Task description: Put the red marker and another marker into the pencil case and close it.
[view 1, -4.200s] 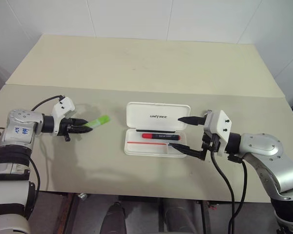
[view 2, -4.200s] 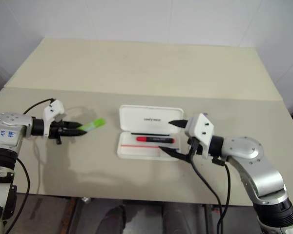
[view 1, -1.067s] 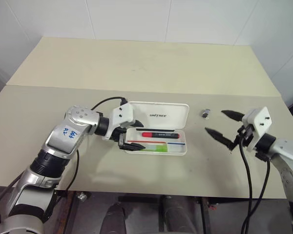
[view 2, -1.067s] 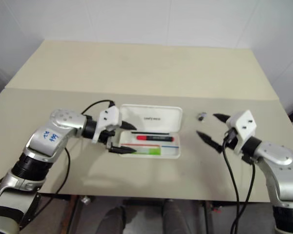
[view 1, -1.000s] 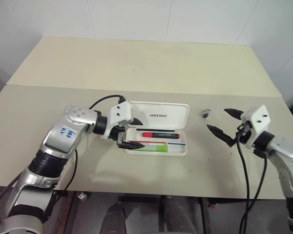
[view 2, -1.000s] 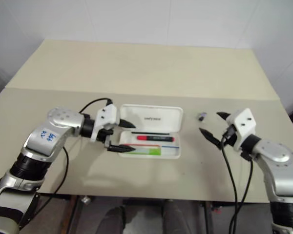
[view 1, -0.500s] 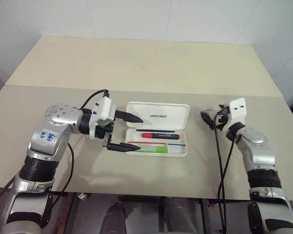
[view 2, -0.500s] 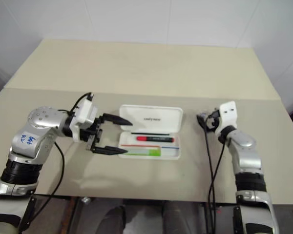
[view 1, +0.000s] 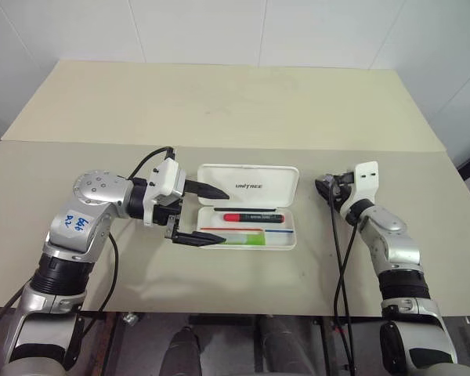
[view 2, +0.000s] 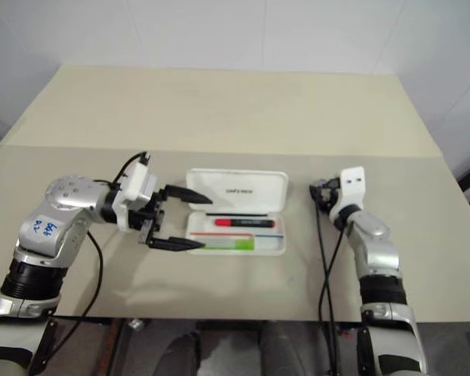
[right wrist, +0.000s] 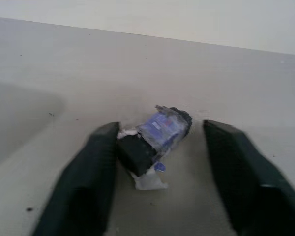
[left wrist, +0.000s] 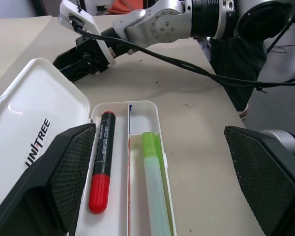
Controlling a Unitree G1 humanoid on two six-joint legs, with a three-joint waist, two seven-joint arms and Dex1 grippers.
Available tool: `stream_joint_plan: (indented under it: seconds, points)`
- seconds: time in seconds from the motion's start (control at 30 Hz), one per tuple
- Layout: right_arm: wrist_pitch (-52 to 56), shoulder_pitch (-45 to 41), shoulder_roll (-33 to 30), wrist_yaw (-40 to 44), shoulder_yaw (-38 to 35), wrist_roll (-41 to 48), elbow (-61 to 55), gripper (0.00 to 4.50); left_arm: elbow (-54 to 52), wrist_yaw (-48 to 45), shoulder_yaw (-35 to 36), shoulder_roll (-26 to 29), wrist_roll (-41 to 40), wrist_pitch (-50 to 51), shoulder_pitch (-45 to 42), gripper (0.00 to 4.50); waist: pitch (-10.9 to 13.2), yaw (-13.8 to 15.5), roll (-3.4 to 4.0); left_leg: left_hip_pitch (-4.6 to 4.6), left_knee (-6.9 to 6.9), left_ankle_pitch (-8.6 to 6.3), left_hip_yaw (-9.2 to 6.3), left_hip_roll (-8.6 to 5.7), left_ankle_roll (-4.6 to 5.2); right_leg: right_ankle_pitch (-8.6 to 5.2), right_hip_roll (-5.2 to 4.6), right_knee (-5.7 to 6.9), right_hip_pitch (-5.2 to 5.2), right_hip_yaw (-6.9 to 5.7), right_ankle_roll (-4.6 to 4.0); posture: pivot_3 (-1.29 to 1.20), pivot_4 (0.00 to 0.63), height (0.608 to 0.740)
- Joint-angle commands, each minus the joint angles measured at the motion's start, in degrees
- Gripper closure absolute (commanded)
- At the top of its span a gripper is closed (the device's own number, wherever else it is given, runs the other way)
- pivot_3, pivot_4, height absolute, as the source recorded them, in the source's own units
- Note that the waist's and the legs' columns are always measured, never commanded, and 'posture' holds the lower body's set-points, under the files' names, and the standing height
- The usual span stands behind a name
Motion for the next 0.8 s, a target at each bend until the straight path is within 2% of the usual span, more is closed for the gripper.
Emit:
stream_joint_plan:
  seconds: [0.03,0.17,0.2,0.33,0.5,0.63,0.73,0.8]
  points:
    - [0.3,0.5,-0.7,-1.5,-1.9,0.3,-0.5,2.97,-1.9,-0.3,1.1,0.6,-1.2,-0.6,-0.5,0.00,0.0,0.0,0.00,-0.01,0.01,0.00,0.00,0.00,0.00,-0.03,0.00,-0.02,0.00,0.00,-0.05,0.00,0.150,0.740]
    - [-0.7,0.8,-1.5,-0.3,-2.1,0.8,-2.7,4.33,-1.4,-0.8,1.7,0.5,-1.8,-1.0,-0.3,0.00,0.0,0.0,0.00,-0.01,-0.01,0.00,-0.01,0.00,0.00,-0.04,0.00,-0.02,0.00,0.00,-0.07,0.00,0.150,0.740]
    - [-1.2,1.0,-2.0,0.6,-2.0,1.0,-3.8,4.48,-1.2,-1.1,2.0,0.3,-2.3,-1.1,-0.2,0.00,0.0,0.0,0.00,-0.01,-0.02,0.00,-0.01,0.00,0.00,-0.03,0.00,-0.02,-0.01,0.00,-0.06,0.00,0.150,0.740]
    - [-1.9,1.7,-4.5,3.9,-2.3,2.2,-9.8,4.48,0.3,-2.5,3.1,0.3,-3.4,-2.5,0.3,0.00,0.0,-0.1,0.02,-0.02,-0.17,0.00,-0.01,0.00,0.00,0.02,0.00,-0.03,-0.07,0.00,0.09,0.00,0.150,0.740]
    - [-1.4,1.8,-7.2,5.8,-2.4,2.2,-10.3,4.48,1.1,-2.7,3.0,0.1,-2.8,-3.4,0.3,0.00,0.0,-0.2,0.02,0.02,-0.32,0.00,-0.01,0.00,0.00,0.00,0.00,-0.03,-0.08,-0.01,0.09,0.00,0.150,0.740]
    - [-4.5,0.2,-7.7,6.3,-2.4,1.3,-6.7,4.48,1.5,-2.7,2.7,-0.2,-2.7,-3.7,-0.2,0.00,0.0,-0.2,0.02,0.02,-0.33,0.00,0.00,0.00,0.00,-0.01,0.00,-0.07,-0.08,-0.01,0.09,0.00,0.150,0.740]
    - [-6.7,-3.9,-7.1,4.6,-2.7,0.5,0.2,4.48,2.1,-2.7,2.5,-0.3,-2.5,-4.0,-0.5,0.00,0.0,-0.3,0.02,0.02,-0.32,0.00,0.01,0.00,0.00,-0.01,0.00,-0.09,-0.08,0.00,0.09,0.00,0.150,0.740]
    - [-6.4,-7.0,-6.4,4.2,-2.8,0.7,4.7,4.10,2.4,-2.8,2.5,-0.2,-2.5,-4.3,-0.6,0.00,0.0,-0.5,0.02,0.02,-0.31,0.00,0.01,0.00,0.00,-0.01,0.00,-0.11,-0.08,0.00,0.09,0.00,0.150,0.740]
